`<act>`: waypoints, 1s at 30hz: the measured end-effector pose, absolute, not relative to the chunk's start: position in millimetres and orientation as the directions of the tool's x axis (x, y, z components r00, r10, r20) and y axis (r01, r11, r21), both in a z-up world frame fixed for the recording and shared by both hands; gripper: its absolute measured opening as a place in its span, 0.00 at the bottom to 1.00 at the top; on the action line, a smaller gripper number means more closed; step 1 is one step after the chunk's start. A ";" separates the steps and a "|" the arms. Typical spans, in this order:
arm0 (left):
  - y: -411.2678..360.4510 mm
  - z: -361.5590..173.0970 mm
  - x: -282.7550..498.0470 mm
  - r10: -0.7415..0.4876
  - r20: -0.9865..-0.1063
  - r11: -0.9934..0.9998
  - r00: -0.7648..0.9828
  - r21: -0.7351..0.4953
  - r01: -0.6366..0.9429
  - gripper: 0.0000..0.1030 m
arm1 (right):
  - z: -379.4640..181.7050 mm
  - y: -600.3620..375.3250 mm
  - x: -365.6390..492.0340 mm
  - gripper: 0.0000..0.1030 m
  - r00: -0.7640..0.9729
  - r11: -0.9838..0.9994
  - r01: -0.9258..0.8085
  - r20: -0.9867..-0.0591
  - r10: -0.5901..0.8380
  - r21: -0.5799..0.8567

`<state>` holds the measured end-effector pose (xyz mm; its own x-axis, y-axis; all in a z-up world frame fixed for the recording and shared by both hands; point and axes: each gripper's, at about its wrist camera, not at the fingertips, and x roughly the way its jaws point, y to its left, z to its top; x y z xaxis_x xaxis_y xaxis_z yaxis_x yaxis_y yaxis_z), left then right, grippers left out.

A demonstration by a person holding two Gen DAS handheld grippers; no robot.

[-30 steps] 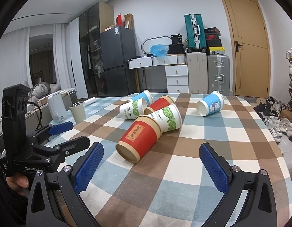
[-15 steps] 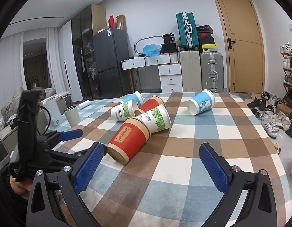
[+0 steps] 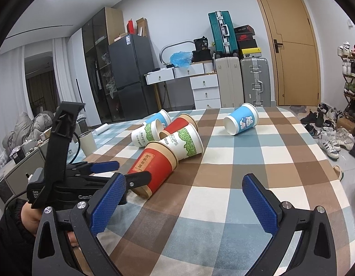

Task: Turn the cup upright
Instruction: 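Move the left gripper toward the red cup's base and close on it, then lift the red cup with the left gripper and rotate it upright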

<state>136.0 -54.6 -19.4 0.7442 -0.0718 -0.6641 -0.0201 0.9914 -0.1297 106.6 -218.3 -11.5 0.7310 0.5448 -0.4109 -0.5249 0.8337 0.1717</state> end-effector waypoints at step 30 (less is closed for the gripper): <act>-31.2 9.4 39.8 -0.084 -0.597 0.979 0.798 -0.197 -0.044 0.54 | -15.3 -189.5 91.9 1.00 0.694 0.798 -0.585 -0.421 0.584 0.144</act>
<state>39.8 -31.2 9.4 0.7980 -0.0841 -0.5968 -0.0443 0.9793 -0.1973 91.9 -189.5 -15.3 0.6935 0.5843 -0.4215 -0.5848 0.7982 0.1443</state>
